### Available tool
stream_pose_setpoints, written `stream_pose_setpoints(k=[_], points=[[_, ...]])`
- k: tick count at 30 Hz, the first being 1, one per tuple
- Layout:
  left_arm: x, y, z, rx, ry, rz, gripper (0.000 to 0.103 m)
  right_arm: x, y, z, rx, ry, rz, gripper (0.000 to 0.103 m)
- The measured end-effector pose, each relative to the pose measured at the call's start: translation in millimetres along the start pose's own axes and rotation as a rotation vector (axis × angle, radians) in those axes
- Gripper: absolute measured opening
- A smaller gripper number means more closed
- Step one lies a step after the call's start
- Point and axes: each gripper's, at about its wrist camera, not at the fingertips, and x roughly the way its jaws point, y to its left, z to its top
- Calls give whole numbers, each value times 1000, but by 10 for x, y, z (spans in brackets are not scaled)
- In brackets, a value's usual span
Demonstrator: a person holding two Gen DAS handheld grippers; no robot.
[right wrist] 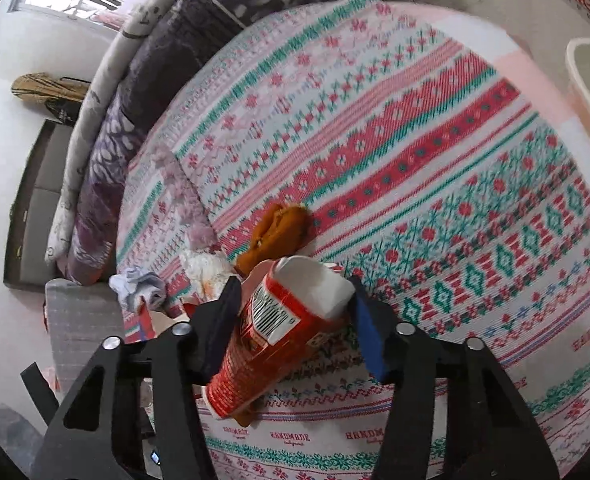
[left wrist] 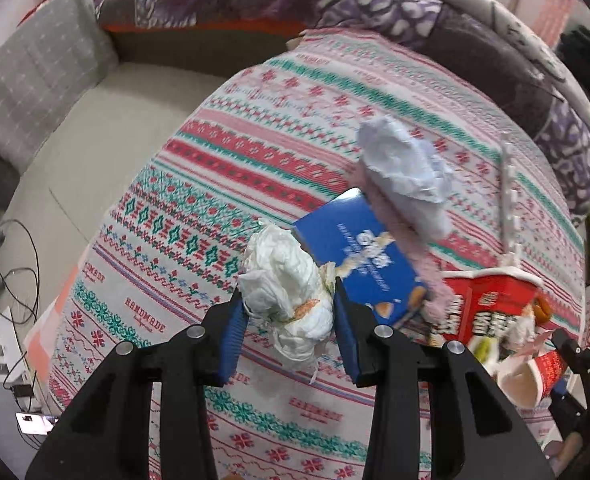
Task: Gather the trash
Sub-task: 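Carry tissue and red can to the white bin and release both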
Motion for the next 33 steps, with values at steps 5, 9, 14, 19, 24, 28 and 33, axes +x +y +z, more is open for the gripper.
stream_pose_setpoints(k=[5, 9, 14, 19, 24, 28, 33], points=[[-275, -164, -67, 20, -46, -29, 40, -258, 129, 39, -88, -59, 25, 48], [-470, -305, -73, 42, -96, -75, 40, -453, 189, 46, -164, -107, 19, 48], [-712, -525, -162, 78, -149, -117, 40, -707, 148, 72, -229, -163, 2, 48], [-881, -765, -295, 121, -185, -155, 40, -956, 128, 104, -294, -227, -21, 48], [-923, -994, -402, 169, -199, -174, 40, -1171, 91, 104, -349, -274, -43, 48], [-945, -1157, -466, 208, -208, -180, 40, -1360, 45, 100, -403, -314, -68, 48], [-947, -1269, -520, 236, -210, -199, 40, -1572, -57, 105, -452, -373, -126, 48]])
